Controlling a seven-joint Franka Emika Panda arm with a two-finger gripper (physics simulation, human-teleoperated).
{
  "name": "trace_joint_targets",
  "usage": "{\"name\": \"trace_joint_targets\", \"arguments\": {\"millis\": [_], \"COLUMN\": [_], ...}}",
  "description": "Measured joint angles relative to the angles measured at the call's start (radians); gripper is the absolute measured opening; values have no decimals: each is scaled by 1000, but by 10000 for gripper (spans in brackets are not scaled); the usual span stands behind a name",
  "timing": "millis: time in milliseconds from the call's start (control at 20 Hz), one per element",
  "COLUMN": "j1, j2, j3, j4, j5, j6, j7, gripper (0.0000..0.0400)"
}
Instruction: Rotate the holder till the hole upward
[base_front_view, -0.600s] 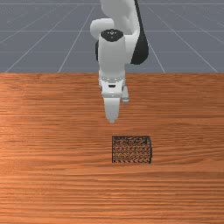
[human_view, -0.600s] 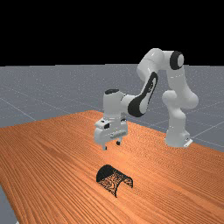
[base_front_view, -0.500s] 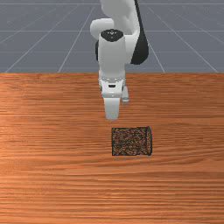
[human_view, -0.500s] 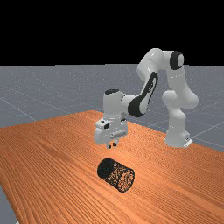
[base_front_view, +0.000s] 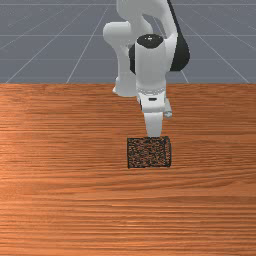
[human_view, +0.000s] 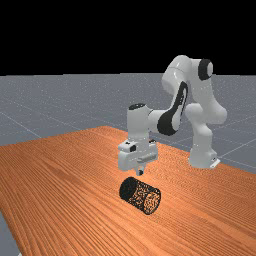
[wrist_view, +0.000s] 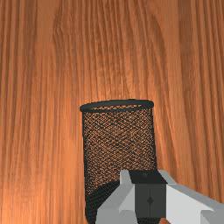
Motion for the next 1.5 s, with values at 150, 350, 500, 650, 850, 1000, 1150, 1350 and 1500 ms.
{"name": "trace_joint_targets", "arguments": {"millis": [150, 350, 500, 650, 850, 1000, 1150, 1350, 1500], "j1": [101, 158, 232, 270, 340, 314, 387, 534, 493], "j2": [40, 81, 165, 180, 324, 369, 415, 508, 412], "j3": [-4, 43, 40, 3, -67, -36, -98, -228, -175], "j4": [77, 129, 289, 263, 337, 298, 355, 577, 442], "j5": [-76, -39, -81, -147, -230, -184, -256, -411, -355], "j6": [-76, -40, -185, -119, -100, 12, -58, -399, -259], "j7": [141, 217, 304, 358, 437, 397, 474, 588, 559], "gripper": [0, 346, 388, 397, 400, 400, 400, 400, 400]}}
